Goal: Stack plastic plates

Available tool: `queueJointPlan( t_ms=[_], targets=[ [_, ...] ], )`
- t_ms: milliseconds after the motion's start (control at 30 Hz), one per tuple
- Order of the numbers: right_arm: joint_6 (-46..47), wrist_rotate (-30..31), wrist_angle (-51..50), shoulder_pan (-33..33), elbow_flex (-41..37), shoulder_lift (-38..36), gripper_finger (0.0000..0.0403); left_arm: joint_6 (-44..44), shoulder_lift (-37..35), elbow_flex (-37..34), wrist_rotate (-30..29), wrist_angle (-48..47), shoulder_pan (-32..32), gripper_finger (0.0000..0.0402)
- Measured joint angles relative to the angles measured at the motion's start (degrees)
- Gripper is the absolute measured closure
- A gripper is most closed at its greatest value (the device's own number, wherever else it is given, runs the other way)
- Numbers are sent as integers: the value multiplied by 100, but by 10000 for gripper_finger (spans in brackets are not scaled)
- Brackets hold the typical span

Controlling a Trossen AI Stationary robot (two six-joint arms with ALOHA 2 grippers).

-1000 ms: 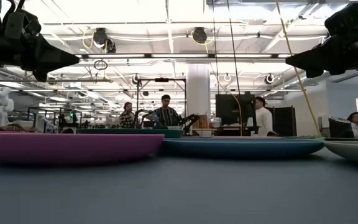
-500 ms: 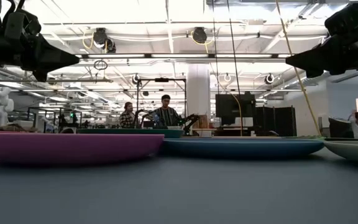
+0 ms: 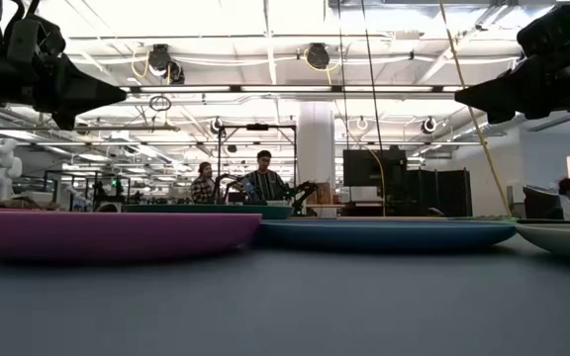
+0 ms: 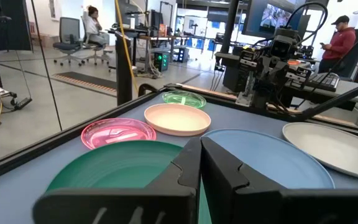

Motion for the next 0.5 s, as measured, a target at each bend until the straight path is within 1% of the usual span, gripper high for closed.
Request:
queueJointPlan(
  t_ms=[233, 367, 500],
  targets=[
    [-104, 1, 6, -1, 0, -1, 381, 2, 2, 0, 0, -2, 0, 385],
    [362, 5, 37, -1, 0, 1, 381, 0, 1, 0, 0, -1, 0, 385],
    [559, 19, 197, -1, 0, 1, 381, 0, 2, 0, 0, 16, 0, 385]
  ],
)
